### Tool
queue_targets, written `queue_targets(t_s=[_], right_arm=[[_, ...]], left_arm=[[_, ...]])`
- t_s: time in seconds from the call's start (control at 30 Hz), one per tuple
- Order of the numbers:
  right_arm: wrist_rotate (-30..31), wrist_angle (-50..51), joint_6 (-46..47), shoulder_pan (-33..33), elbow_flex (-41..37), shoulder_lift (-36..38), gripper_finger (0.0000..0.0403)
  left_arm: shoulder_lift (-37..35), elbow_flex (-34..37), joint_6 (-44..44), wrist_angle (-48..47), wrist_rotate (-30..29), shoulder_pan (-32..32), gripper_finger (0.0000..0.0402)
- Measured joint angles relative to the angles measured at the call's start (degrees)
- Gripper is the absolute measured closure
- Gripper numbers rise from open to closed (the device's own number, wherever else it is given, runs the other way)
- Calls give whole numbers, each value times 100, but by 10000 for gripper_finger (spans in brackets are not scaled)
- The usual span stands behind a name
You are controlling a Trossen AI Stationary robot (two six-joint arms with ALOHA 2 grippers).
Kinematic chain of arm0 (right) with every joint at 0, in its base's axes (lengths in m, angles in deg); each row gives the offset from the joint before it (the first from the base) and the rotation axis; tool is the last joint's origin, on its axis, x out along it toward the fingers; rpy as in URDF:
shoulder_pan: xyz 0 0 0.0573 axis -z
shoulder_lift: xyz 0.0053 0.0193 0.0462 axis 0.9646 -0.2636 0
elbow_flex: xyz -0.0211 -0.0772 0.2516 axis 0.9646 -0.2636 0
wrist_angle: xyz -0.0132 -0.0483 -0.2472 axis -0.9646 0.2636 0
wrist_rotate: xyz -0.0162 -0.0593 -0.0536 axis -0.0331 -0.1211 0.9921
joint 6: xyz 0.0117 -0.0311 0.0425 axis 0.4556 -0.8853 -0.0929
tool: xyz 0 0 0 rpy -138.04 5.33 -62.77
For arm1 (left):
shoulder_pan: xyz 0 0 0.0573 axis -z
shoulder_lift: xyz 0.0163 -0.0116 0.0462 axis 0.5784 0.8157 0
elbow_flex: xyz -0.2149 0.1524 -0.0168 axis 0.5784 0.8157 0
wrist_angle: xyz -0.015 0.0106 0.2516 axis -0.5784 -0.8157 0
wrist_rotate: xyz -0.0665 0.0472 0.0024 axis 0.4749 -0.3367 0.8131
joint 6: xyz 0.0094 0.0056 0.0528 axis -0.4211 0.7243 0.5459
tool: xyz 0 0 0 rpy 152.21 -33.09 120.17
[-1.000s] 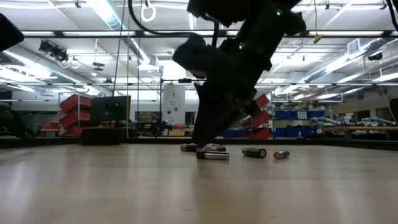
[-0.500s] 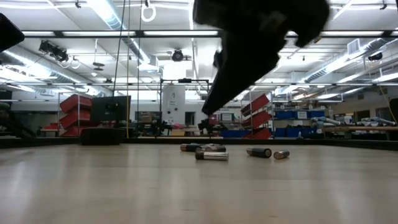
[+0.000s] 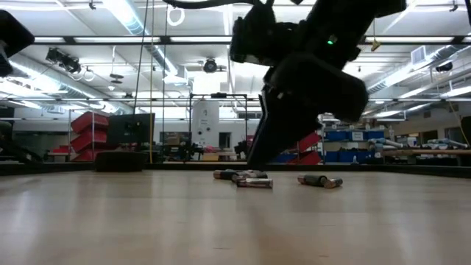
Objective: Sort batteries
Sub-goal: Put the silver battery into the orange bin
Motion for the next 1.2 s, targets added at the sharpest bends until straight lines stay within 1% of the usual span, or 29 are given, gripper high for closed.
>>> queue_targets(t_s=[0.23, 0.33, 0.47, 0.73, 0.8, 0.87, 1.03, 1.13, 1.2], right_arm=[[-2, 170, 285, 296, -2, 0, 272], [-67, 73, 368, 388, -177, 0, 272], [-276, -260, 522, 421, -486, 3, 271], [-317, -1044, 723, 416, -1063, 55, 275], [-396, -1061, 793, 437, -1087, 52, 284], [-520, -1067, 852, 462, -1101, 52, 303], [-670, -1068, 863, 521, -1108, 48, 383], [-712, -1105, 883, 555, -1112, 46, 388], [-678, -1185, 880, 558, -1123, 40, 389]], left_arm=[[-2, 0, 9, 90, -111, 0, 325], [-2, 0, 9, 103, -115, 0, 325], [-2, 0, 9, 95, -128, 0, 325], [0, 0, 169, 93, -290, 0, 325], [1, 0, 175, 99, -329, 0, 325], [-1, 0, 175, 99, -351, 0, 325], [-2, 0, 278, 103, -600, 0, 325], [0, 0, 526, 215, -880, -1, 325], [0, 0, 879, 417, -1002, -11, 325]])
